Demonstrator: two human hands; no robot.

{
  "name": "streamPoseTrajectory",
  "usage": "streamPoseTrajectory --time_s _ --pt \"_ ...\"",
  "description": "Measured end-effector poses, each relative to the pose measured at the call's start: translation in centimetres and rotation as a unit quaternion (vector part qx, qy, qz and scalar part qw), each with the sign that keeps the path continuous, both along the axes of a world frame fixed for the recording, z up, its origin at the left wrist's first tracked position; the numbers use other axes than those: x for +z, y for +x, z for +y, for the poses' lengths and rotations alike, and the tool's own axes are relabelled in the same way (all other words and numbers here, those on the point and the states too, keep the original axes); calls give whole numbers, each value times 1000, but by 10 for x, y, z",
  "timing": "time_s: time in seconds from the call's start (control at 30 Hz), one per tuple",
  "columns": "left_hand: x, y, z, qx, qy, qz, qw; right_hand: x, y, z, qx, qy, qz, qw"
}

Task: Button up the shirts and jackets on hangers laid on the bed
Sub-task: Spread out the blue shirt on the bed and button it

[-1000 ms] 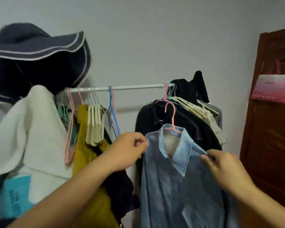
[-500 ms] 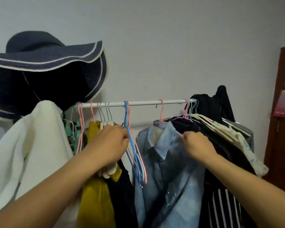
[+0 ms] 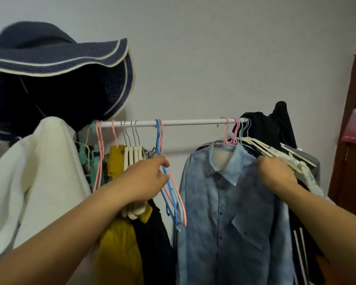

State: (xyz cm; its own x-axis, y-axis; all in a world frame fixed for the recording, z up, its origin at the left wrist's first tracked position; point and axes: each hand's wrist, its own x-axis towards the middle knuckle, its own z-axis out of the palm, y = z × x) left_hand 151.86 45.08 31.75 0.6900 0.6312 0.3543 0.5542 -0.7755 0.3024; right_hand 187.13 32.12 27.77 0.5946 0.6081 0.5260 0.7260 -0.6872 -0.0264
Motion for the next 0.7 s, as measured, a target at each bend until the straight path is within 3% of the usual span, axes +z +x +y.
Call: streamPoseTrajectory --time_s 0.07,0.13,0.2,0.23,0.3,0.37,0.43,0.53,0.67,0.7 --pt "-1 1 0 -7 2 0 1000 10 2 5 -12 -3 16 1000" --pt "-3 2 0 -15 -1 1 1000 15 -10 10 -36 15 -53 998" --pt "-7 5 0 -21 -19 -2 1000 13 -43 18 39 114 -120 985" --pt "-9 7 0 -21 -27 -3 999 8 -70 24 126 176 -81 973" --pt "-13 10 2 -19 -32 -3 999 -1 -133 35 285 203 178 920" --pt "-16 14 4 -7 -25 8 1000 -16 -182 44 326 147 448 819" --pt "-19 15 4 -2 -17 45 999 -37 -201 53 326 170 535 761" --pt "-20 17 -1 -7 17 108 994 -47 -205 60 309 257 508 761" --pt "-18 17 -2 4 73 117 990 -41 -211 59 289 251 410 828" --pt "-17 16 -2 8 81 114 990 -40 -212 57 288 252 416 825"
